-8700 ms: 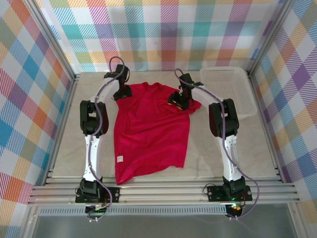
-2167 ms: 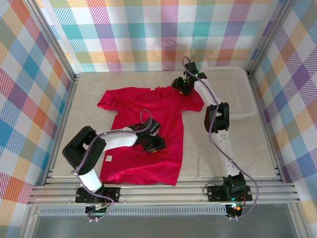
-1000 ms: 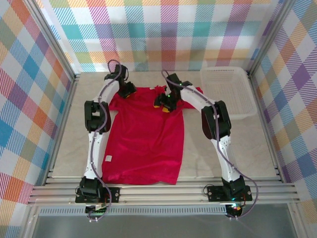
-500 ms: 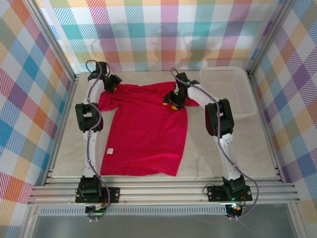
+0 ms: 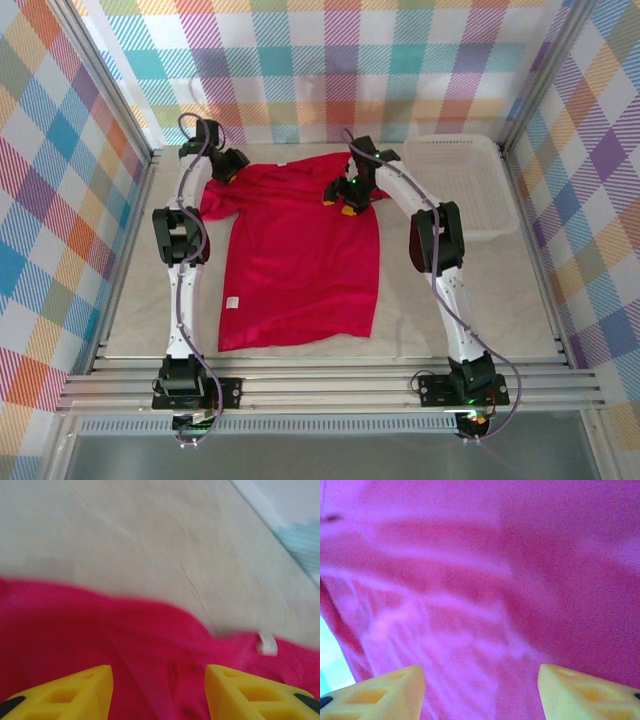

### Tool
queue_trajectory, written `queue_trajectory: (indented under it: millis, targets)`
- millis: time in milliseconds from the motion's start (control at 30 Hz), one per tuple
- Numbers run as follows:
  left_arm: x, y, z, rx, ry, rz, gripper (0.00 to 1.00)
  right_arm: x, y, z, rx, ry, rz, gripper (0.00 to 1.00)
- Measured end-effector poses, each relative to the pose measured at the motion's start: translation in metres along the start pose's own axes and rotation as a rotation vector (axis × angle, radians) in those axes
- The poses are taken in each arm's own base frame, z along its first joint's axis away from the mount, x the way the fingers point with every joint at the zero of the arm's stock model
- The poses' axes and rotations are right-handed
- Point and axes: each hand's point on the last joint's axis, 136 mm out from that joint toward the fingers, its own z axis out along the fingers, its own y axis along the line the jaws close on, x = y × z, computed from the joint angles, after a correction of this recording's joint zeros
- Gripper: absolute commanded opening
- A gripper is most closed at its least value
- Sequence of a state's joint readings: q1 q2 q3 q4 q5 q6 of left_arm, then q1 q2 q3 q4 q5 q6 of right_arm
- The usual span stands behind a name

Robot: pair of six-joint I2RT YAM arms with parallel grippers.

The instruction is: Fold the inside-out t-shirt

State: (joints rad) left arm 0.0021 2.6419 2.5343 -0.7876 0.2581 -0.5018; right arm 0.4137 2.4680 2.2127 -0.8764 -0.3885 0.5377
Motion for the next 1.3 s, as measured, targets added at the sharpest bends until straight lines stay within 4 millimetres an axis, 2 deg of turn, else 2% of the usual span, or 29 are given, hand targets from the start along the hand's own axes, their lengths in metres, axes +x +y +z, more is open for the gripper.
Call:
queue_trajectory:
  millis: [67,133,267,367,467,533,567,700,833,933,1000,1067,1167,1233,1300]
  targets:
    - [0.022,-0.016,-0.018,-0.013,0.03,0.055,0.48,0.02,0.005,-0.004,-0.009,0.024,-0.006,0.58]
    - [0.057,-0.031,-0.042,-0.02,0.071,0.107,0.48,0.042,0.007,-0.005,-0.019,0.05,-0.012,0.58]
    - [0.125,-0.039,-0.078,-0.012,0.137,0.153,0.48,0.084,-0.002,0.002,-0.014,0.105,-0.001,0.57]
    - [0.165,-0.019,-0.086,-0.023,0.18,0.127,0.48,0.12,-0.023,0.015,0.014,0.163,0.025,0.56]
    - [0.204,0.023,-0.079,-0.091,0.241,0.076,0.48,0.141,-0.029,0.006,-0.008,0.162,0.033,0.56]
    - [0.231,0.053,-0.073,-0.157,0.293,0.046,0.48,0.163,-0.039,0.002,-0.002,0.177,0.046,0.56]
    - [0.239,0.063,-0.072,-0.175,0.306,0.039,0.48,0.17,-0.042,0.0,-0.003,0.18,0.052,0.56]
    - [0.241,0.063,-0.095,-0.155,0.256,0.032,0.48,0.202,-0.05,-0.008,0.011,0.202,0.059,0.56]
    - [0.255,0.079,-0.103,-0.192,0.27,0.016,0.47,0.215,-0.054,-0.013,0.038,0.21,0.058,0.56]
    - [0.256,0.084,-0.111,-0.227,0.27,0.015,0.47,0.21,-0.052,-0.02,0.069,0.19,0.044,0.57]
    - [0.246,0.077,-0.119,-0.228,0.249,0.026,0.47,0.192,-0.043,-0.029,0.073,0.145,0.02,0.57]
    - [0.223,0.056,-0.126,-0.197,0.198,0.054,0.47,0.158,-0.025,-0.043,0.051,0.063,-0.008,0.57]
    - [0.179,0.012,-0.135,-0.113,0.093,0.1,0.45,0.096,0.001,-0.06,0.005,-0.079,-0.046,0.57]
    - [0.158,-0.01,-0.136,-0.061,0.045,0.119,0.45,0.063,0.01,-0.059,-0.009,-0.133,-0.055,0.57]
    - [0.153,-0.018,-0.128,-0.035,0.039,0.127,0.45,0.039,0.008,-0.048,-0.004,-0.148,-0.043,0.57]
